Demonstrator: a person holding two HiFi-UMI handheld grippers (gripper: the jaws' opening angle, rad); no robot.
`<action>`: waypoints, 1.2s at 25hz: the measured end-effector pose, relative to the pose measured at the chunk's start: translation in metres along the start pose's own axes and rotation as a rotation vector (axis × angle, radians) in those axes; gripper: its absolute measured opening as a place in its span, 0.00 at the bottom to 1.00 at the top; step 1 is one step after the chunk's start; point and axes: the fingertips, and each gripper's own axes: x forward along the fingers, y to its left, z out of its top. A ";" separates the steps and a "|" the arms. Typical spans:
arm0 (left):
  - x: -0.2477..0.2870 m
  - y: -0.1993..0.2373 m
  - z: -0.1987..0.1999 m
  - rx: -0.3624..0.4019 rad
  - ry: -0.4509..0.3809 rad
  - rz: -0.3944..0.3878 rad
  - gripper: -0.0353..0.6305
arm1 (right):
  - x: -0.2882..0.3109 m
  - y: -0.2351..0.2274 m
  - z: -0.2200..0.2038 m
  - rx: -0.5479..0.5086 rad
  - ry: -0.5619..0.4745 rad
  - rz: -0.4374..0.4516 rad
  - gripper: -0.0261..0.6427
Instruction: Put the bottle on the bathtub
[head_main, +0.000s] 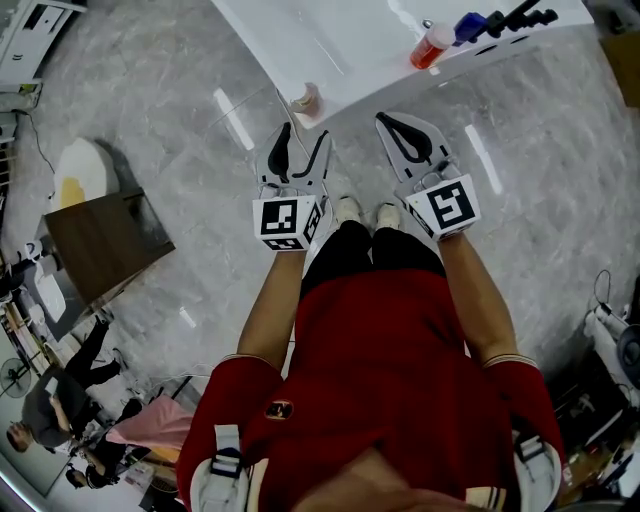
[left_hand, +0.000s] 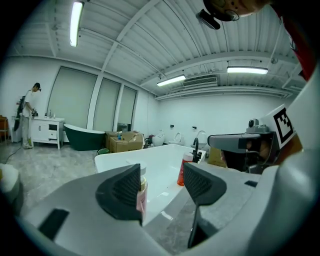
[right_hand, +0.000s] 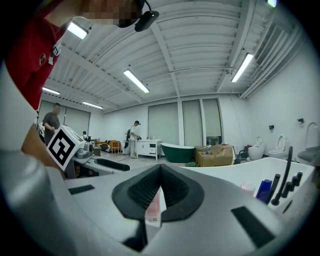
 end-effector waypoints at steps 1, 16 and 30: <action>-0.003 -0.003 0.005 0.003 -0.009 -0.004 0.46 | -0.003 0.001 0.003 0.000 -0.005 0.001 0.03; -0.046 -0.039 0.063 0.064 -0.104 -0.061 0.28 | -0.043 0.021 0.044 0.007 -0.087 0.029 0.03; -0.072 -0.055 0.083 0.109 -0.144 -0.076 0.09 | -0.067 0.033 0.063 -0.002 -0.117 0.037 0.03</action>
